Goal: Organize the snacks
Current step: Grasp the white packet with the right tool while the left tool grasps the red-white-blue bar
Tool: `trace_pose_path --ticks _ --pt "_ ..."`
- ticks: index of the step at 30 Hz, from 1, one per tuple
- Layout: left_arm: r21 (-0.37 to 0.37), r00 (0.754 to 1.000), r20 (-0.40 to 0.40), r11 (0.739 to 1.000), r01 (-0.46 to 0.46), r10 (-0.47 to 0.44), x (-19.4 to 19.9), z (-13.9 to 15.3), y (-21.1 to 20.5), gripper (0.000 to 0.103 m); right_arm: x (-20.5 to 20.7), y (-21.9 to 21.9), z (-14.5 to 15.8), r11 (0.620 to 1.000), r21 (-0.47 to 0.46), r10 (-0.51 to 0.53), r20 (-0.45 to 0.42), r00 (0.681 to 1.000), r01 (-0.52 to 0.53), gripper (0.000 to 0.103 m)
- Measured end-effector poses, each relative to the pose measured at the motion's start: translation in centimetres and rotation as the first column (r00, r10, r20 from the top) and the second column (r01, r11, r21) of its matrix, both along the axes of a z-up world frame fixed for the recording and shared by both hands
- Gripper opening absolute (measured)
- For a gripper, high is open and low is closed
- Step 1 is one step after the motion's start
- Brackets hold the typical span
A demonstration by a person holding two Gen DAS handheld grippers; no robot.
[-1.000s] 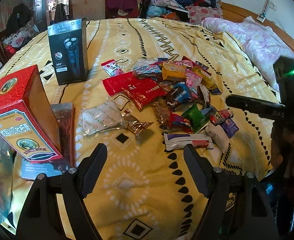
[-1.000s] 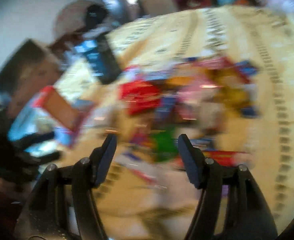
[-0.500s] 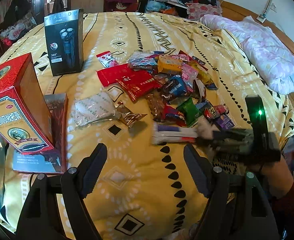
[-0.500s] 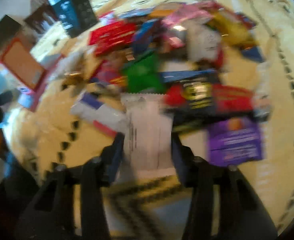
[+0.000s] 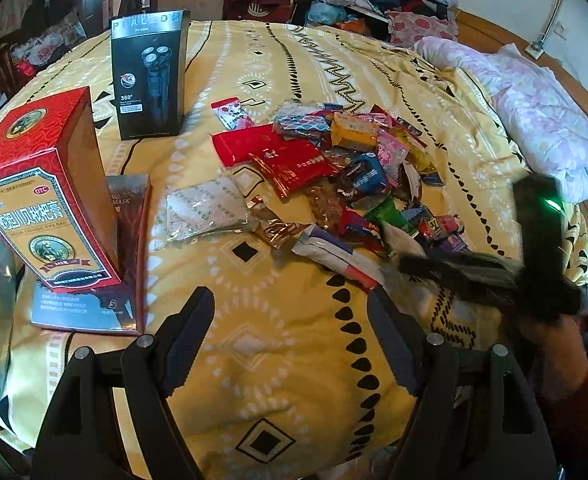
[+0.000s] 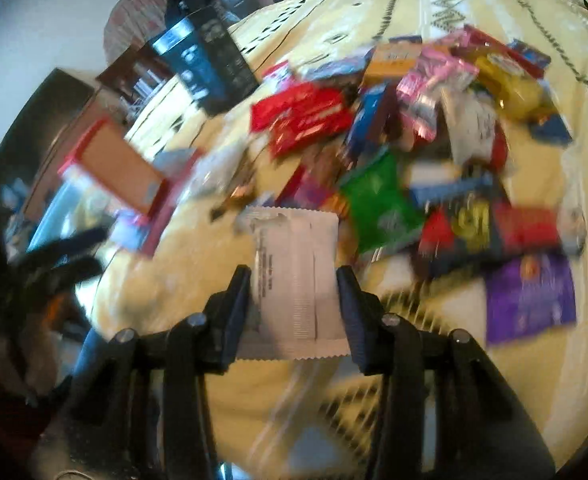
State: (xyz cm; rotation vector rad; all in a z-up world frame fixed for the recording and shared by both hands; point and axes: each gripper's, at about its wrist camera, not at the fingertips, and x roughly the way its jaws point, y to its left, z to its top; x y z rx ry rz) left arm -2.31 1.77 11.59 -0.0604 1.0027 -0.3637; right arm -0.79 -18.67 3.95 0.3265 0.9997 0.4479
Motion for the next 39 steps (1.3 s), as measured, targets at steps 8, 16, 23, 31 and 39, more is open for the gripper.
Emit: trace_pose_path --ticks 8,16,23,31,39 --pt "0.012 1.0 -0.016 1.0 -0.01 0.01 -0.3 -0.4 0.8 0.08 -0.1 4.6 -2.4 0.975 0.173 0.161 -0.107 0.981 -0.141 0.044" --pt "0.009 0.995 -0.008 0.995 0.103 -0.103 0.9 -3.2 -2.4 0.08 -4.1 1.4 -0.6 0.982 -0.184 -0.055 -0.033 0.998 0.048 0.046" --pt "0.026 0.989 -0.054 0.989 0.143 -0.141 3.7 -7.9 -6.4 0.065 -4.5 0.1 -1.9 0.978 -0.178 -0.115 -0.032 0.993 0.107 0.055" --pt "0.052 0.992 -0.067 0.992 0.111 -0.108 4.6 -9.8 -7.3 0.029 -3.8 1.3 -2.4 0.964 -0.252 -0.095 -0.023 0.995 0.086 0.044" --pt "0.088 0.995 -0.013 0.991 0.102 -0.102 3.2 -8.1 -6.8 0.027 -4.4 1.4 -1.6 0.965 -0.235 -0.114 0.006 0.993 0.112 0.038"
